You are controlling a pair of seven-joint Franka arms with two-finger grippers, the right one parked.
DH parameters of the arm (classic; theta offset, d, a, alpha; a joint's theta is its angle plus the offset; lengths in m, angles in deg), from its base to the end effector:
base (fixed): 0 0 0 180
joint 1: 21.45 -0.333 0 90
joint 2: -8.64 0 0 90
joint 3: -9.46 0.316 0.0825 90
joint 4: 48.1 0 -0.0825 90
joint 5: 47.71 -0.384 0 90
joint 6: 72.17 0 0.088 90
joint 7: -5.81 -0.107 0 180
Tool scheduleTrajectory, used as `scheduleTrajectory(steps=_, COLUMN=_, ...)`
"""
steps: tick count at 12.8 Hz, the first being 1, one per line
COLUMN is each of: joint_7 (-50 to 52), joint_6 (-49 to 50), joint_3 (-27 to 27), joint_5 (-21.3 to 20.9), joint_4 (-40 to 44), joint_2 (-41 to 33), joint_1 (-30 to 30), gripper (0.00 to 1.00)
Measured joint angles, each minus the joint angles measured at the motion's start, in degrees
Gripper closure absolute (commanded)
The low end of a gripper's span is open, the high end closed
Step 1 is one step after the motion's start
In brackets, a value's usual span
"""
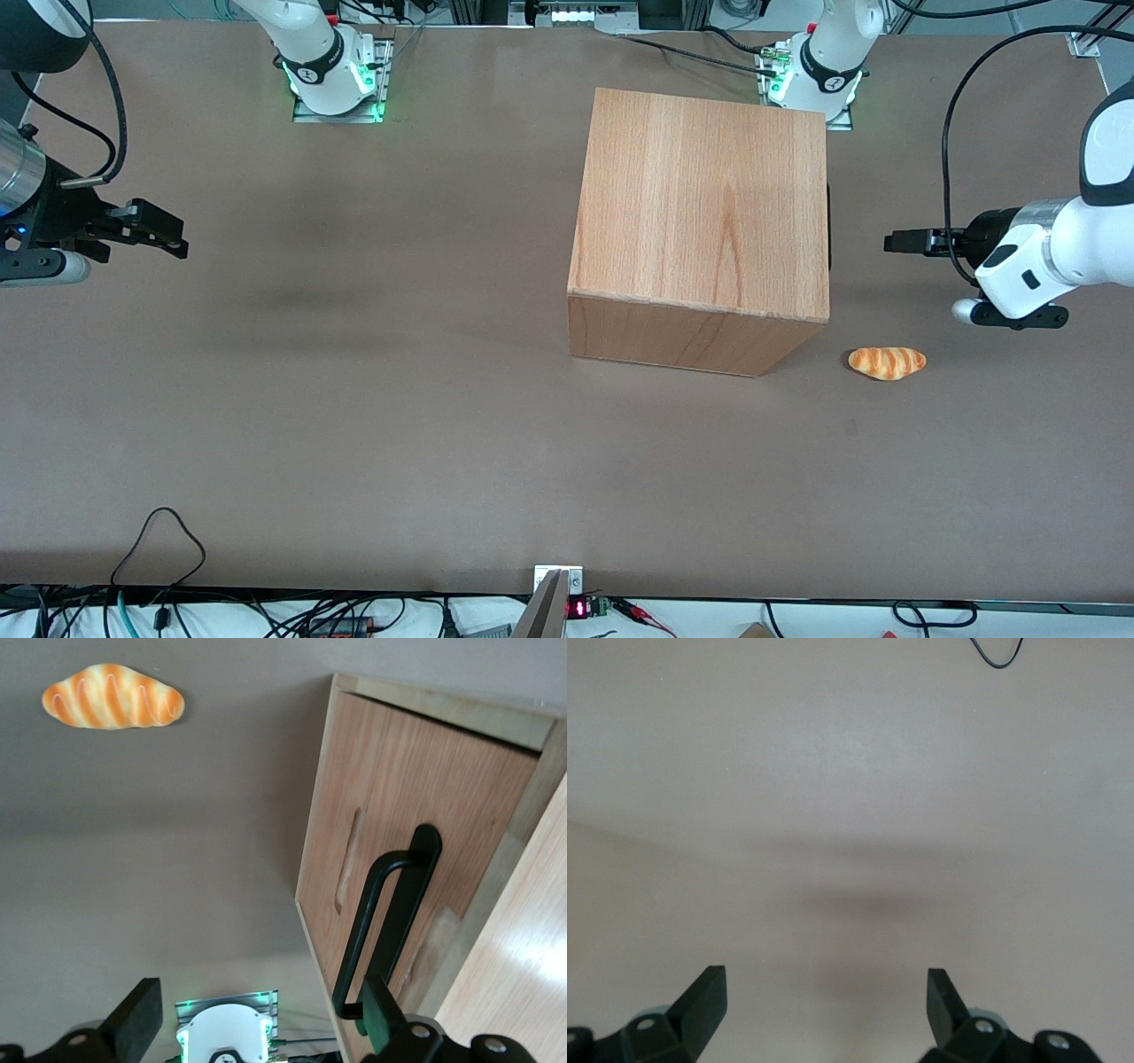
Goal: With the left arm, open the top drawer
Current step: 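Move the left gripper toward the black drawer handle on the wooden box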
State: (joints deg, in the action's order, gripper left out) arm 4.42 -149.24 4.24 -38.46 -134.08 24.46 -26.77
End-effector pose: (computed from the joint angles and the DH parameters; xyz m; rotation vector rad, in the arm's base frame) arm 0.5937 -0.0131 0.4854 2.8821 -0.0378 -0.6267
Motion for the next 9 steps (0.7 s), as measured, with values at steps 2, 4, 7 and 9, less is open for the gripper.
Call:
scheduleTrajectory(steps=2, joint_7=-1.1, joint_6=0.2, joint_3=0.0, joint_5=0.0, joint_4=-0.9, joint_2=0.1, joint_1=0.0, gripper=0.0)
scheduleTrajectory(steps=4, joint_7=-1.4, joint_6=0.3, joint_3=0.0, joint_5=0.0, joint_4=-2.1, joint_2=0.1, joint_1=0.0, gripper=0.0)
scheduleTrajectory(steps=7, joint_7=-1.5, joint_6=0.1, joint_3=-0.2, joint_5=0.0, joint_4=-4.2, joint_2=-0.1, joint_1=0.0, gripper=0.0)
scheduleTrajectory(steps=9, joint_7=-1.5, joint_6=-0.5, joint_3=-0.9, joint_5=0.0, joint_4=-5.9, joint_2=-0.5, joint_1=0.0, gripper=0.0)
